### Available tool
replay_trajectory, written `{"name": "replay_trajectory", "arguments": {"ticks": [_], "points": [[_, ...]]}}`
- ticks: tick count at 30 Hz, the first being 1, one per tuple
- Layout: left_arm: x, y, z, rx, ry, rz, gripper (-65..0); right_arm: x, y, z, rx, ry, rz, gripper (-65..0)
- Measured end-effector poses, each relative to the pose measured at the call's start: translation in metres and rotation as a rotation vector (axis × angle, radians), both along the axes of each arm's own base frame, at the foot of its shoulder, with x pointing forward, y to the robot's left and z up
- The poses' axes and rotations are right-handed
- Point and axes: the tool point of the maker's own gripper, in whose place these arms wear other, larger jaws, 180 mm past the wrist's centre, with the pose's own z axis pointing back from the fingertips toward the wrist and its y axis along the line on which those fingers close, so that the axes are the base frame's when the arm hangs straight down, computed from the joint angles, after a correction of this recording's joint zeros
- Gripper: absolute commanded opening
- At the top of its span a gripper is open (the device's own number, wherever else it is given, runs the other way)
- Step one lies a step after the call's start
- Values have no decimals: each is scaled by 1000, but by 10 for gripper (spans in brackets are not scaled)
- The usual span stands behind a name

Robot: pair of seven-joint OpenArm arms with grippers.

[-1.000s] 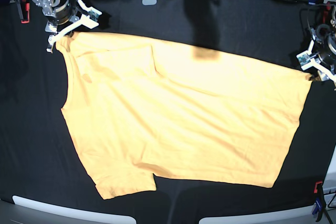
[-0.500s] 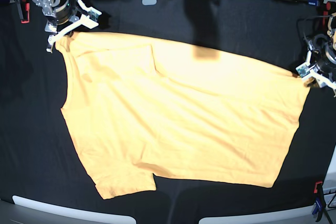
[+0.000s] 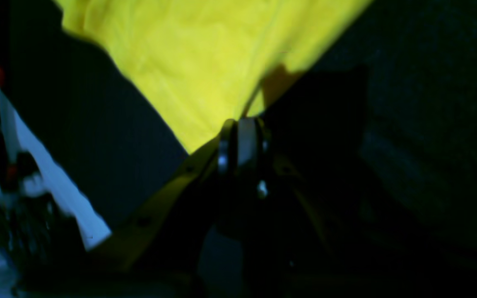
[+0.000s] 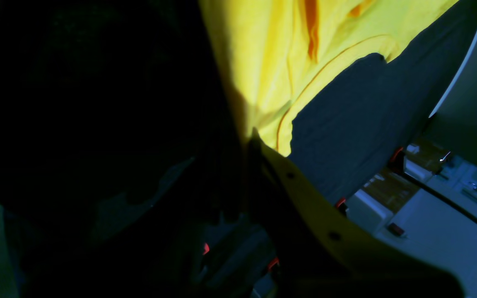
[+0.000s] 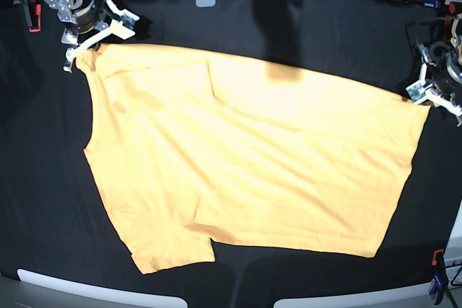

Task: Layout the t-shirt on the table in an organized manner, then fold the t-shirt properly
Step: 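Pull the shirt's shoulder edge taut toward the robot with both grippers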

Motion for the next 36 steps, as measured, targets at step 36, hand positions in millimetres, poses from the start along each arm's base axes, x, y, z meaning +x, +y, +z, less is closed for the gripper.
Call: {"name": "replay_trajectory", "arguments": {"ticks": [36], "points": [[-191,-13,-6,187,368,-163,-650,-69,-6,8,-93,153,119,-650]]}}
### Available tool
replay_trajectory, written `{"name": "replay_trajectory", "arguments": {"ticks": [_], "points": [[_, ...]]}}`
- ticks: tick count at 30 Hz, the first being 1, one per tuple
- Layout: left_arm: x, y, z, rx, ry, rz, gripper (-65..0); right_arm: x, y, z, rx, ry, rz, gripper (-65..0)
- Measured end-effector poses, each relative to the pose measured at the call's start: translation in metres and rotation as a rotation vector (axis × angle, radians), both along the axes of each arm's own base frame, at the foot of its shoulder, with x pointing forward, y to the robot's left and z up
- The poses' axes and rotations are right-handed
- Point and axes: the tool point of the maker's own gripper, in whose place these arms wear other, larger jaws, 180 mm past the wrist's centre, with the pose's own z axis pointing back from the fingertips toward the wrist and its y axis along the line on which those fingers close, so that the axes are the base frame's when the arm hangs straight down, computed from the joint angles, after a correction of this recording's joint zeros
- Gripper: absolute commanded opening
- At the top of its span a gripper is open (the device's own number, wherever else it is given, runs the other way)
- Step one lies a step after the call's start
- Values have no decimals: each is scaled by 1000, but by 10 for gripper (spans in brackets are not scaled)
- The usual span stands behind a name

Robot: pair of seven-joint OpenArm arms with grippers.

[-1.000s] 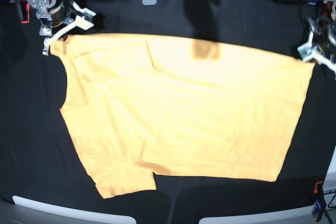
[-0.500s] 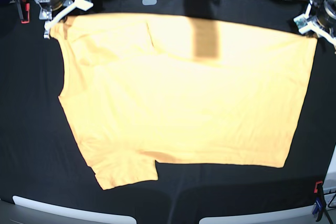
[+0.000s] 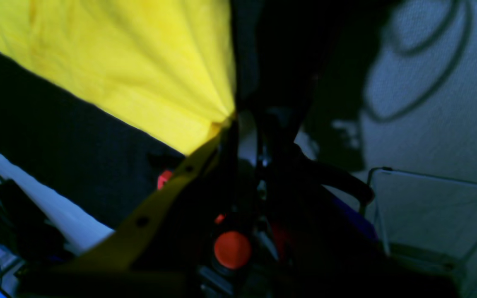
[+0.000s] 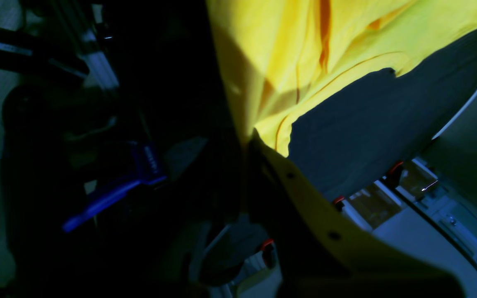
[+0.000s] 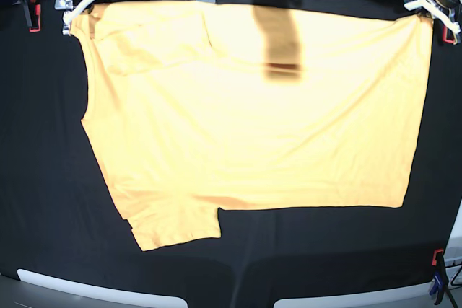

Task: Layout the t-shirt on the table in an organized manner, then fold the t-shirt properly
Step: 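Pull the shirt's shoulder edge taut toward the robot with both grippers, then release the shoulders and move both grippers to the shirt's hem corners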

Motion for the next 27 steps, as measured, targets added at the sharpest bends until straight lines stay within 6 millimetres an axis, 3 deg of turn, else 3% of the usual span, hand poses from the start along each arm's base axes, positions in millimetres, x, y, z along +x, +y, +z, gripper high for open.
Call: {"name": "replay_trajectory", "arguments": {"ticks": [3,10,16,17,18,20,22,24,27], "points": [[-3,2,1,4,12,-10,-650,-3,-7,2,-21,8,-3,-650],[-3,4,2,5,20,-22,-650,15,-34,21,-58,-67,-73,-650],[-5,9,2,37,26,-12,-650,17,-38,22,-19,-84,-153,-649],[-5,10,2,39,26,-11,-650,17,-38,21,-18,-82,-154,-608],[-4,10,3,47,26,-10,-617,16,-40,22,-28,-82,-160,-565],[-6,15,4,86,36,-4,-467,15,-47,25,-63,-86,-177,-484],[-11,22,6,139,67,-2,-366,16,-47,25,-61,-88,-176,-428],[-15,14,8,128,71,-7,-349,16,-46,25,-56,-87,-172,-419],[-3,4,16,122,35,-15,-349,18,-47,26,-66,-97,-164,-420]]}}
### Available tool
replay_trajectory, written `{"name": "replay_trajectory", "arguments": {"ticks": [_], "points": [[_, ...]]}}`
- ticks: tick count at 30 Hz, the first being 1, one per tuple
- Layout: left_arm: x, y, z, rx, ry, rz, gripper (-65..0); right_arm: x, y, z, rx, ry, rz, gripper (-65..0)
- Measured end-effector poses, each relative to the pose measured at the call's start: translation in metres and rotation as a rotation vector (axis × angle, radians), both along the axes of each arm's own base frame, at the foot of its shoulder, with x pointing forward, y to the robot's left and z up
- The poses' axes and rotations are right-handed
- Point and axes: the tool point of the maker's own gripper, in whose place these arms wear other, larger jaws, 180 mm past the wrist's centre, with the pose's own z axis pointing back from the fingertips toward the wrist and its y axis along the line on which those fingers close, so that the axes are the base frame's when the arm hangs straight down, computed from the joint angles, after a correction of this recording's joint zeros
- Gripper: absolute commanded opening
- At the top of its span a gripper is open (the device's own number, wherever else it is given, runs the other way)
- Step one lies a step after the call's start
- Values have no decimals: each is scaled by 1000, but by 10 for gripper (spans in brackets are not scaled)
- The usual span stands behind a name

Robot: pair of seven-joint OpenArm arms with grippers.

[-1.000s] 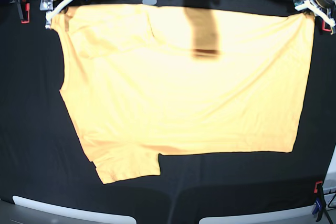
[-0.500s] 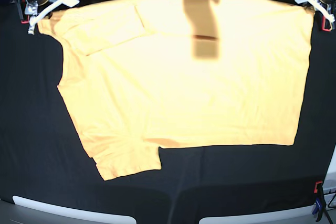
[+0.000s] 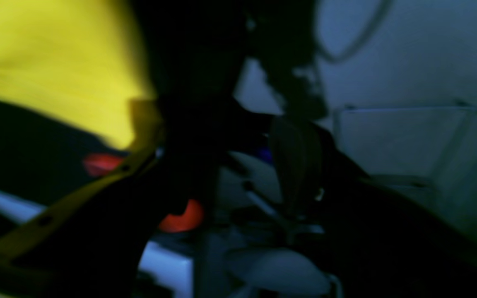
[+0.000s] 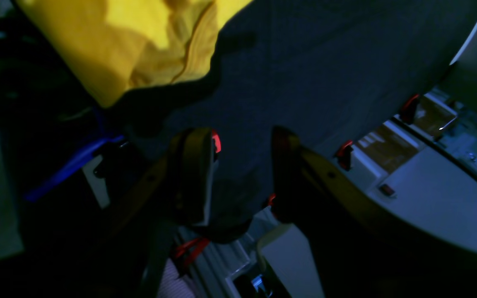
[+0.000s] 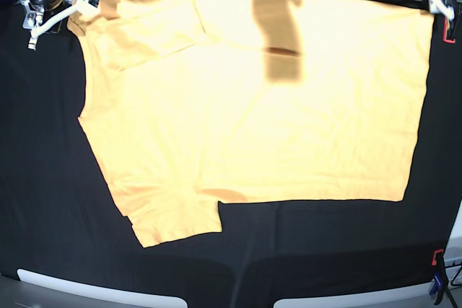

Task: Layout the t-shirt on the table in an organized manner, then fold the t-shirt properly
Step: 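Release the shoulders and move both grippers to the shirt's hem corners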

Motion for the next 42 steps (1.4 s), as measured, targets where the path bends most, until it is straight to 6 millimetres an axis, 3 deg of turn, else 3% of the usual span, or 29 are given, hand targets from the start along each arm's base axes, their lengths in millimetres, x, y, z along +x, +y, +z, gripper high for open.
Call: {"name": "replay_trajectory", "arguments": {"ticks": [5,11,16,19,25,28,37,42], "points": [[23,-11,15,-51,-74,2,-349,28,-4,20,0,-162,5,-420],[109,-5,70,-258,-318,227,-349,64,-8,33,214,-293,-152,-421],[167,1,114,-455,-523,402,-349,102,13,41,488,-385,-297,-421],[193,6,125,-570,-608,510,-349,120,34,44,632,-421,-338,-421],[239,33,125,-773,-741,775,-349,158,49,43,846,-526,-458,-421],[264,40,122,-893,-782,901,-349,177,58,32,954,-503,-502,-421],[331,41,90,-1122,-765,1171,-350,242,64,4,1193,-438,-699,-421],[366,44,65,-1102,-672,1263,-369,268,75,2,1256,-345,-752,-421]]}}
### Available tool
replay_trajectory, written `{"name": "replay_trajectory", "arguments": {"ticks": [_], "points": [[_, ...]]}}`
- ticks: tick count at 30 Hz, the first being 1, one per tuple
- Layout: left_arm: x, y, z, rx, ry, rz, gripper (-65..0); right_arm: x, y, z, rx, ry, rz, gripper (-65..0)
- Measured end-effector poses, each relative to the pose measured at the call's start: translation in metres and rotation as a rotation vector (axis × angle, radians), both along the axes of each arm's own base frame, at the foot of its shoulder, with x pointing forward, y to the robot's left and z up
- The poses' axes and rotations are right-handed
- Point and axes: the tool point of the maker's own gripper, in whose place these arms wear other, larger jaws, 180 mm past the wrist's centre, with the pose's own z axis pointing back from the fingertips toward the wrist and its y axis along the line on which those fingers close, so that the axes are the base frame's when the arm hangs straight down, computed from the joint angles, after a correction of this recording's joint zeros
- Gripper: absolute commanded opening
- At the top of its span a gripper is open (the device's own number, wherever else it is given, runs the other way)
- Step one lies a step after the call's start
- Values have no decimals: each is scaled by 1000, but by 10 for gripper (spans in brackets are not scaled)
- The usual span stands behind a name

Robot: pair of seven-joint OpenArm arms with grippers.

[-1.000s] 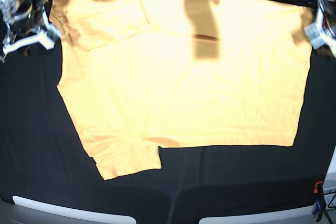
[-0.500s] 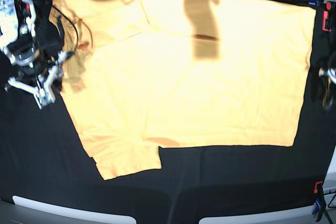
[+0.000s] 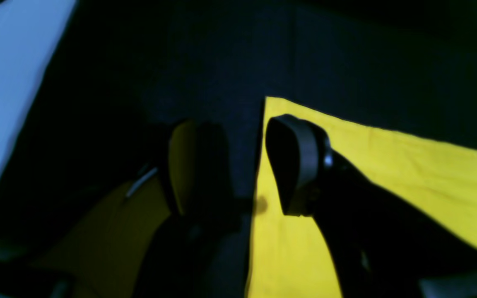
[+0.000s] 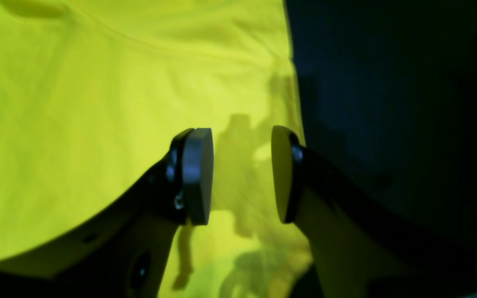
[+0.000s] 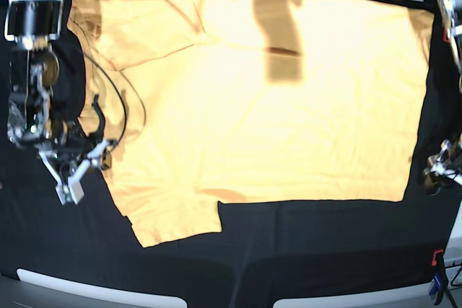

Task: Layout the t-shirt on the table in an organized manner, then fold the t-shirt properly
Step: 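Release the shoulders and move both grippers to the shirt's hem corners, then grasp the hem corners with both grippers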

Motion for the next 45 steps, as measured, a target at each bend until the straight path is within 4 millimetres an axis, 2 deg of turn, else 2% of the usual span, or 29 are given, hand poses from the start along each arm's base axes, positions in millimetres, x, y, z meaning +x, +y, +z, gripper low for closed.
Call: {"name": "replay_trajectory", "arguments": {"ticks": [3,6,10,13,16,19,25,31,35,40,45], "points": [[18,-2,-13,58,57,-25,-369,8,5,4,7,16,18,-421],[28,-3,-20,73,95,-33,-369,8,6,4,6,23,25,-421],[30,-13,-35,97,137,-54,-369,4,5,0,0,53,26,-421],[31,-16,-48,168,165,5,-369,-1,4,-4,-8,87,28,-421],[32,-27,-52,153,158,-16,-369,-5,6,-6,-18,108,59,-421],[36,-29,-50,156,139,-7,-369,-5,7,-7,-20,111,65,-421],[29,-35,-66,147,169,22,-371,-7,6,-8,-24,125,65,-421],[24,-33,-70,142,184,27,-371,-7,6,-8,-23,125,66,-421],[20,-54,-74,78,214,-79,-373,-7,6,-8,-23,124,65,-421],[16,-63,-75,38,232,-138,-440,0,8,-3,-13,76,64,-421],[16,-71,-74,-21,236,-145,-598,22,13,18,24,-93,59,-421]]}}
